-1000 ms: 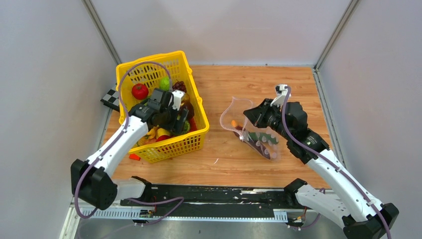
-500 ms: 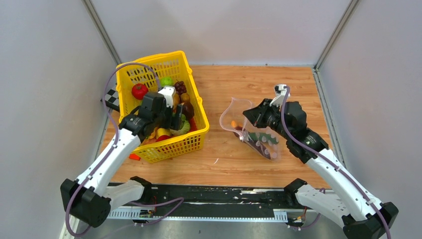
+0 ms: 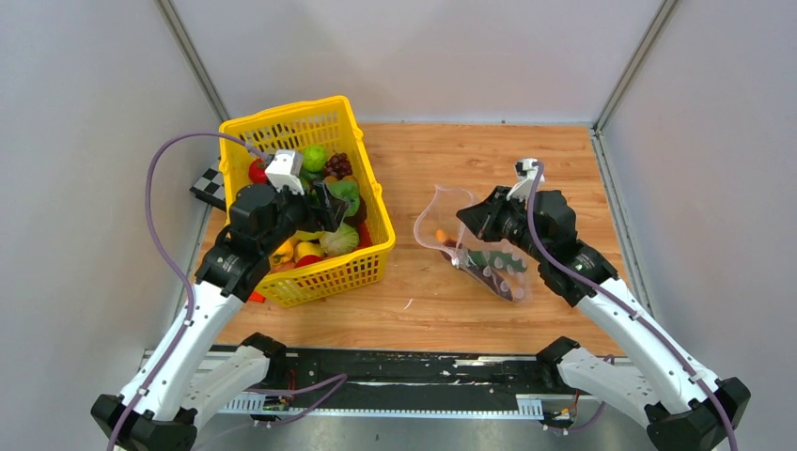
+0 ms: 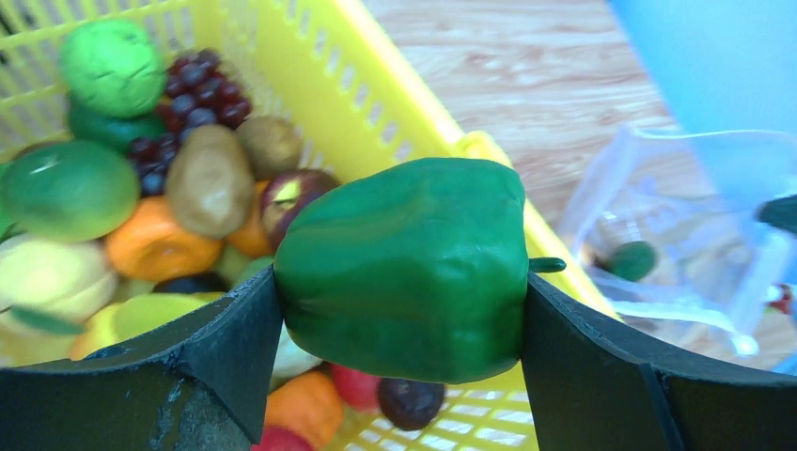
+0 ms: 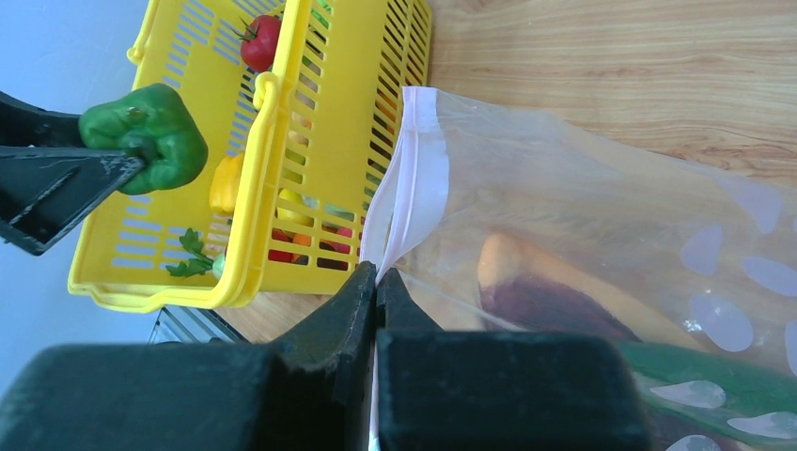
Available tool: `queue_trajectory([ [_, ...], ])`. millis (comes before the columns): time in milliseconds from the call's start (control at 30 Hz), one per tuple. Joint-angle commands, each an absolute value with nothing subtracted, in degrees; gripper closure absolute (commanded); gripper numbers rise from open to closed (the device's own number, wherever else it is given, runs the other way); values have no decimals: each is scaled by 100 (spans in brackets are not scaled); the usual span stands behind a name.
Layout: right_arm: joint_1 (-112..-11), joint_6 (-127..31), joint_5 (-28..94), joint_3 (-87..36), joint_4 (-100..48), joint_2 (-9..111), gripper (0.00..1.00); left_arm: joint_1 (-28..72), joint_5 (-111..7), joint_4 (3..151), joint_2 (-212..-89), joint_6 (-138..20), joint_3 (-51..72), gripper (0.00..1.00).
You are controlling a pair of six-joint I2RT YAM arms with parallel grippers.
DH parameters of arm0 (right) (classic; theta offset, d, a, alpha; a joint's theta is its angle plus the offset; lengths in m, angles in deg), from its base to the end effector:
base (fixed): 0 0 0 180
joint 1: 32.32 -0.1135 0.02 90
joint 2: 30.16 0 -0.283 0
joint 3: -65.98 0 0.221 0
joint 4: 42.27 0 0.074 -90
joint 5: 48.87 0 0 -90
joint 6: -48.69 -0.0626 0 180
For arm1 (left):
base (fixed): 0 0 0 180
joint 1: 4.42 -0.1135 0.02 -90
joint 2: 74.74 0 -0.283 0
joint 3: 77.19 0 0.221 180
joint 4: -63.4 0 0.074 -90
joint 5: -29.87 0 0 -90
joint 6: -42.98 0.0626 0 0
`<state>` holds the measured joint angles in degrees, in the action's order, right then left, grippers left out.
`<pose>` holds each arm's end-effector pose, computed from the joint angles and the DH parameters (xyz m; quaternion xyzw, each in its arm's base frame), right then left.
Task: Place the food in the zip-top bag and seal the zipper
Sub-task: Pick up the fake vegetable from the bin, then place the fake vegetable in the zipper food storage bag.
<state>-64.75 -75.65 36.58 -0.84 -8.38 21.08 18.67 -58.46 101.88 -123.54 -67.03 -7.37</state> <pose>0.1537 0.1035 0.3507 -0.0097 0.8102 0.3488 0.4709 0.1558 -0.0684 0.3647 0.0303 0.8056 -0.2282 0.5459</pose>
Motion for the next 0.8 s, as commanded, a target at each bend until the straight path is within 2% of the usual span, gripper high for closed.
queue_trajectory([
  [0, -6463, -7613, 3633, -279, -1169, 2116, 100, 1837, -4787, 8824, -12135, -7353, -931, 68],
  [333, -6462, -7642, 3619, -259, -1203, 2105, 100, 1842, -3137, 6617, -12413, -8623, -1373, 68],
  [467, -6467, -7675, 3538, -266, -1230, 2083, 100, 1907, -2660, 6181, -12757, -8874, -1462, 69],
  [767, -6467, -7613, 3497, -277, -1190, 2007, 100, 3175, -3489, 7652, -13256, -7218, -579, 69],
])
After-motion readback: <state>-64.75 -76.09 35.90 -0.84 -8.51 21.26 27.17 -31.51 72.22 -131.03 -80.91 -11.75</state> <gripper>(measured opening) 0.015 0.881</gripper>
